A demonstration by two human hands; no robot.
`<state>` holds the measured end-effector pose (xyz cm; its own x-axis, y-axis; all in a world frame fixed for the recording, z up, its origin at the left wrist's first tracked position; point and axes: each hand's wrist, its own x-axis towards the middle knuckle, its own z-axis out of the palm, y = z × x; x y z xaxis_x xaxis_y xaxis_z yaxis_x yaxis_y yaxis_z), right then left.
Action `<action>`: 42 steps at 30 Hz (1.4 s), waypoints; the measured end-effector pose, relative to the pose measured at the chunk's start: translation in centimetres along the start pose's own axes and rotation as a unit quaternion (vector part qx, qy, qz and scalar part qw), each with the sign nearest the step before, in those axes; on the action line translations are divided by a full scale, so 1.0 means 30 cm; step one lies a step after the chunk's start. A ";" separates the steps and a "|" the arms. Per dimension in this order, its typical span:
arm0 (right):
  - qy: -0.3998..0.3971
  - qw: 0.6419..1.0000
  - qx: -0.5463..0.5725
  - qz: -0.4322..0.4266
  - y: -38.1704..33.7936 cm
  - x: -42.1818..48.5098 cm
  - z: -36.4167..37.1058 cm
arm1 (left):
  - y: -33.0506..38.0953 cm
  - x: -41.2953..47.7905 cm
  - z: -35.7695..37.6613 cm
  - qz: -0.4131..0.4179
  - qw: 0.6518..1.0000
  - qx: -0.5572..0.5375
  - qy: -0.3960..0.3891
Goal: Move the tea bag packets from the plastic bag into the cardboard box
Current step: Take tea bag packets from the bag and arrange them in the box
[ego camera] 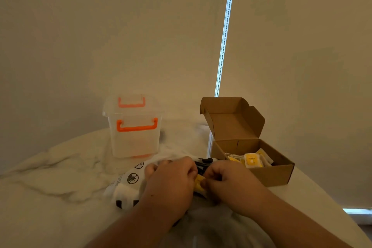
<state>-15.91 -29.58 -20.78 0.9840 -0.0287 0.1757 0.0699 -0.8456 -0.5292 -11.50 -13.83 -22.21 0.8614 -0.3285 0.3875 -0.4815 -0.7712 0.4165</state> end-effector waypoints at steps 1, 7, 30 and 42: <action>0.022 1.000 0.005 -0.004 0.004 0.002 0.000 | -0.001 0.000 0.002 0.005 1.000 -0.011 0.016; 0.152 0.975 0.164 -0.002 0.028 -0.009 -0.088 | -0.013 0.001 -0.011 0.024 0.999 0.046 0.004; 0.333 0.932 0.003 -0.144 0.052 -0.006 -0.184 | -0.025 -0.002 -0.007 0.005 0.991 0.131 -0.033; 0.030 0.948 -0.175 -0.263 -0.124 -0.042 -0.038 | -0.033 0.023 -0.013 0.012 0.995 0.090 -0.037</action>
<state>-17.61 -27.00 -18.09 0.8158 0.4249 0.3923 0.4797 -0.8761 -0.0485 -10.48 -13.07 -22.03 0.8630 -0.3819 0.3306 -0.4707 -0.8456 0.2519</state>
